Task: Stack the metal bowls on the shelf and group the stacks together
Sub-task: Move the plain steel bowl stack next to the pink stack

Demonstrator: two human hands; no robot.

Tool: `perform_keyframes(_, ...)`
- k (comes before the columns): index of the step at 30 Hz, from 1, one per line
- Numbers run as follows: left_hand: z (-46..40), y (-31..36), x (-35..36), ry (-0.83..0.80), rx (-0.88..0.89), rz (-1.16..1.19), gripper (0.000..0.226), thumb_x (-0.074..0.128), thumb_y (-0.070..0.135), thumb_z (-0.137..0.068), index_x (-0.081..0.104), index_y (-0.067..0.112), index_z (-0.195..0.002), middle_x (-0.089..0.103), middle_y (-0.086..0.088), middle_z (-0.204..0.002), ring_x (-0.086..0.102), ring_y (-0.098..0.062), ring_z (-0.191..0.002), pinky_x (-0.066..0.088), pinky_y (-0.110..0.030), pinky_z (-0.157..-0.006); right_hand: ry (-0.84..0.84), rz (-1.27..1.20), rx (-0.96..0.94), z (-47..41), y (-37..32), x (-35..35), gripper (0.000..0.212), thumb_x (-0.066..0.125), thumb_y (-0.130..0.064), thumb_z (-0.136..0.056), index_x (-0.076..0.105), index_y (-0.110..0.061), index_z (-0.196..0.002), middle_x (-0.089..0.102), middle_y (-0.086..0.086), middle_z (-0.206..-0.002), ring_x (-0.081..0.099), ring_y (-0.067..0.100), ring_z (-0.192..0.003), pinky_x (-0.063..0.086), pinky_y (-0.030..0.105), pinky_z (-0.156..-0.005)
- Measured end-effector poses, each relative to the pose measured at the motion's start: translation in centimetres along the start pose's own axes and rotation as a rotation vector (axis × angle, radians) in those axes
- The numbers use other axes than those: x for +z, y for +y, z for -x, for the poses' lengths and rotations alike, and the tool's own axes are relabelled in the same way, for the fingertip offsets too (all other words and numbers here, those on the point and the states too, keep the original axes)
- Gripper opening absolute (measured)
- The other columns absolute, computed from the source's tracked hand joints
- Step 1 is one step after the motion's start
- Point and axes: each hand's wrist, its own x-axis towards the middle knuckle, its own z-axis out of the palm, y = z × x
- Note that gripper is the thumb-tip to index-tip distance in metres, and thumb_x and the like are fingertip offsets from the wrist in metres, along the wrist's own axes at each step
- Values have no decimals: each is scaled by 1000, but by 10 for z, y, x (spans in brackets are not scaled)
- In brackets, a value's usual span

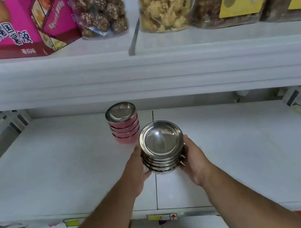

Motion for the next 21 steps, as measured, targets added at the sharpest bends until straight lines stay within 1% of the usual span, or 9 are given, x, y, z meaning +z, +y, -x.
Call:
perform_keyframes(4, -9, 1, -8, -18, -12, -11, 51, 46, 61, -95, 53, 34, -138, 55, 14, -136, 48, -9, -124, 33, -50, -116, 32, -1, -11, -5, 6, 6, 52, 49, -60, -98, 73, -25, -129, 69, 2, -138, 61, 19, -131, 45, 46, -117)
perform_keyframes(7, -17, -1, -14, -47, -6, -16, 41, 44, 59, -97, 56, 39, -130, 58, 20, -126, 52, -2, -113, 33, -49, -115, 58, -22, -5, -9, 10, 9, 52, 48, -58, -100, 72, -22, -130, 71, 3, -134, 63, 20, -128, 46, 45, -116)
perform_keyframes(9, -20, -2, -16, -60, 3, -22, 37, 44, 59, -97, 57, 41, -126, 58, 23, -124, 52, 4, -109, 34, -48, -115, 58, -29, -7, -12, 12, 8, 54, 47, -58, -101, 70, -22, -133, 70, 3, -137, 62, 20, -129, 45, 45, -117)
perform_keyframes(11, -24, -3, -17, -74, 14, -23, 35, 43, 58, -97, 58, 41, -124, 58, 22, -127, 52, 4, -111, 34, -47, -115, 67, -32, -10, -16, 12, 7, 57, 45, -60, -100, 68, -23, -136, 68, 2, -139, 61, 19, -131, 42, 45, -119)
perform_keyframes(14, -25, -4, -16, -90, 4, -11, 37, 42, 58, -98, 57, 40, -127, 56, 19, -131, 50, -4, -123, 34, -47, -115, 63, -36, -5, -16, 13, 5, 61, 43, -63, -100, 66, -23, -139, 66, 2, -143, 59, 18, -133, 40, 44, -120)
perform_keyframes(16, -25, -6, -18, -94, 32, -46, 37, 41, 57, -98, 57, 40, -127, 57, 20, -131, 51, -3, -123, 35, -45, -115, 69, -38, -4, -14, 15, 4, 64, 38, -62, -102, 60, -21, -145, 60, 1, -150, 55, 17, -138, 37, 43, -122)
perform_keyframes(18, -25, -11, -23, -54, 81, -132, 35, 38, 54, -100, 56, 39, -126, 57, 18, -132, 50, -7, -126, 35, -42, -115, 141, -7, 4, -8, 19, 5, 65, 35, -58, -106, 49, -16, -154, 51, 1, -158, 48, 19, -145, 33, 43, -125)
perform_keyframes(19, -26, -16, -27, -5, 129, -235, 37, 38, 51, -101, 53, 37, -132, 54, 14, -139, 48, -11, -131, 33, -39, -115, 199, 57, 0, -3, 24, 5, 66, 34, -56, -106, 46, -15, -156, 49, 2, -159, 45, 21, -146, 31, 43, -125)
perform_keyframes(21, -26, -32, -37, 89, 223, -515, 49, 44, 40, -102, 41, 27, -149, 42, 4, -154, 43, -18, -139, 31, -28, -111, 313, 280, -73, 10, 36, 2, 65, 36, -59, -100, 51, -17, -149, 54, 5, -150, 49, 20, -140, 32, 38, -121)
